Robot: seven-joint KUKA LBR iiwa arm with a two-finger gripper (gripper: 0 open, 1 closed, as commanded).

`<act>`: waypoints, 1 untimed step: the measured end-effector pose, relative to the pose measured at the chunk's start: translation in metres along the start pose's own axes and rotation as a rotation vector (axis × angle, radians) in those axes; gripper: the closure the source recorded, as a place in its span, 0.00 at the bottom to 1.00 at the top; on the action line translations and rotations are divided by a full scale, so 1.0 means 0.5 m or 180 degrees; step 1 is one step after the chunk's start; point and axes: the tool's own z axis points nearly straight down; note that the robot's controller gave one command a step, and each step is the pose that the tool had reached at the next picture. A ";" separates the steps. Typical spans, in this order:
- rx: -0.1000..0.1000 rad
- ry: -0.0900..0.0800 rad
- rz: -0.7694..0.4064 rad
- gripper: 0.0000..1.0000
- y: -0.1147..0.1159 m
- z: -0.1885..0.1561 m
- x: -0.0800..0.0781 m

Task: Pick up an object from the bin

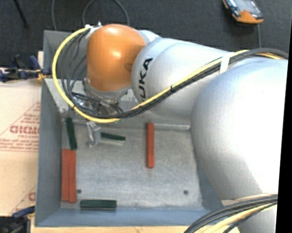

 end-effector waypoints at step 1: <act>-0.0015 0.0034 -0.2709 0.00 0.023 0.131 0.037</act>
Offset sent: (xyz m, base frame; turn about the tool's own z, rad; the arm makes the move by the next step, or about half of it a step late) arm -0.0226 0.0016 -0.0668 -0.8529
